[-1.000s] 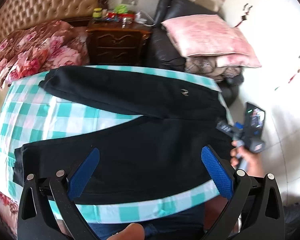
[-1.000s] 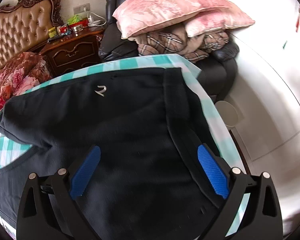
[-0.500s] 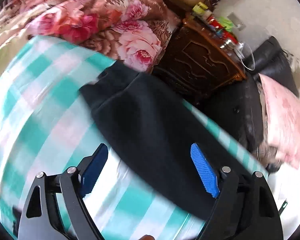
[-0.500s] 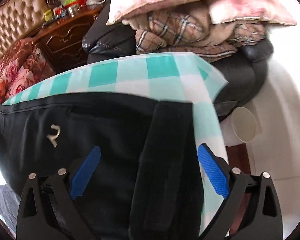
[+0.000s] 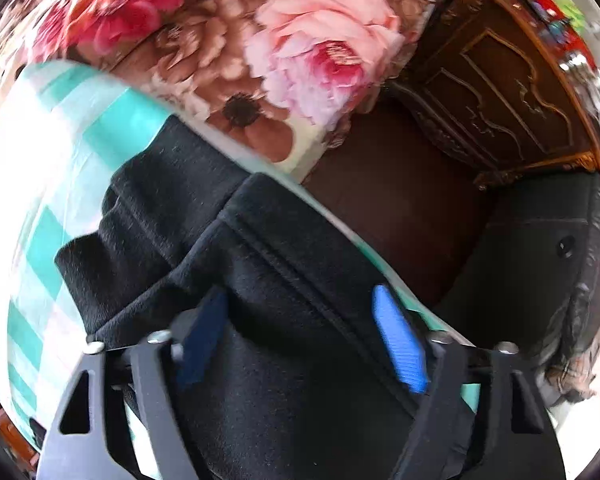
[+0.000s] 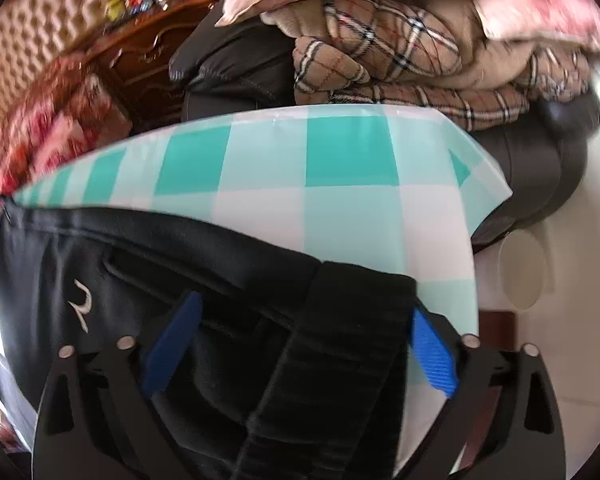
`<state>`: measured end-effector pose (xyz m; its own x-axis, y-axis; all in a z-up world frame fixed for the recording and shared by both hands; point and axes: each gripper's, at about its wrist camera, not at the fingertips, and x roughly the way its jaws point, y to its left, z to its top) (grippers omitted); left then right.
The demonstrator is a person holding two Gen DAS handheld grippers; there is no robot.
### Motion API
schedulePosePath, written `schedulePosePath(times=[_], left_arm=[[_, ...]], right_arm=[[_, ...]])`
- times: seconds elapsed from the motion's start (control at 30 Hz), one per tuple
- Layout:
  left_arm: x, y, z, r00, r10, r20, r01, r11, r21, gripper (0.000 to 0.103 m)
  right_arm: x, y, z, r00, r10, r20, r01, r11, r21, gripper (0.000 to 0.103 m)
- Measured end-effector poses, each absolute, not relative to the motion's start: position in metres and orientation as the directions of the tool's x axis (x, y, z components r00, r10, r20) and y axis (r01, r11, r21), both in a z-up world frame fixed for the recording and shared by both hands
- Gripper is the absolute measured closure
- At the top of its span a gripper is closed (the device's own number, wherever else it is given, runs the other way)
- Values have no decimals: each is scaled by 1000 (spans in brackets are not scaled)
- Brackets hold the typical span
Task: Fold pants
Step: 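Reach the left gripper to one leg cuff while the right gripper grasps the other cuff, then lift both gripped leg cuffs up off the sheet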
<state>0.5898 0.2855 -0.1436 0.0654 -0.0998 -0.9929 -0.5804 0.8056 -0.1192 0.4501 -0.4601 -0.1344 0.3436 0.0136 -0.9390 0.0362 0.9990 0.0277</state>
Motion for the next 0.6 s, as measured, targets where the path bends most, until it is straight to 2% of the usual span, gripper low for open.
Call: schedulePosePath(times=[0.03, 0.07, 0.1, 0.13, 0.17, 0.2, 0.23, 0.37, 0.47, 0.6], left_arm=[[588, 284, -141, 74, -106, -992, -573, 809, -129, 55], [585, 284, -136, 90, -114, -989, -564, 813, -145, 72], [583, 282, -133, 103, -122, -987, -563, 811, -159, 81], [580, 283, -130, 136, -151, -979, -556, 806, -202, 86], [574, 285, -124, 163, -171, -972, -553, 800, -234, 90], [568, 287, -117, 190, -188, -964, -551, 792, -263, 91], [560, 290, -109, 226, -205, -952, -548, 782, -298, 91], [513, 300, -59, 367, -285, -885, -503, 740, -447, 92], [438, 308, -6, 496, -357, -791, -415, 703, -577, 92], [315, 315, 27, 615, -391, -684, -308, 680, -666, 92]], right_arm=[[450, -464, -132, 346, 24, -938, 47, 998, 43, 38], [450, -469, -129, 347, 48, -937, 65, 995, 75, 59], [449, -475, -125, 347, 87, -934, 81, 989, 122, 63], [446, -476, -123, 350, 108, -931, 76, 987, 143, 76], [443, -473, -120, 356, 98, -929, 64, 990, 129, 81], [437, -467, -117, 363, 83, -928, 45, 993, 107, 84], [432, -464, -113, 371, 89, -924, 41, 993, 112, 92], [389, -453, -66, 490, 104, -865, 33, 990, 137, 93], [345, -439, -33, 566, 107, -817, 3, 991, 132, 93], [248, -428, 1, 675, 168, -718, -40, 981, 191, 93]])
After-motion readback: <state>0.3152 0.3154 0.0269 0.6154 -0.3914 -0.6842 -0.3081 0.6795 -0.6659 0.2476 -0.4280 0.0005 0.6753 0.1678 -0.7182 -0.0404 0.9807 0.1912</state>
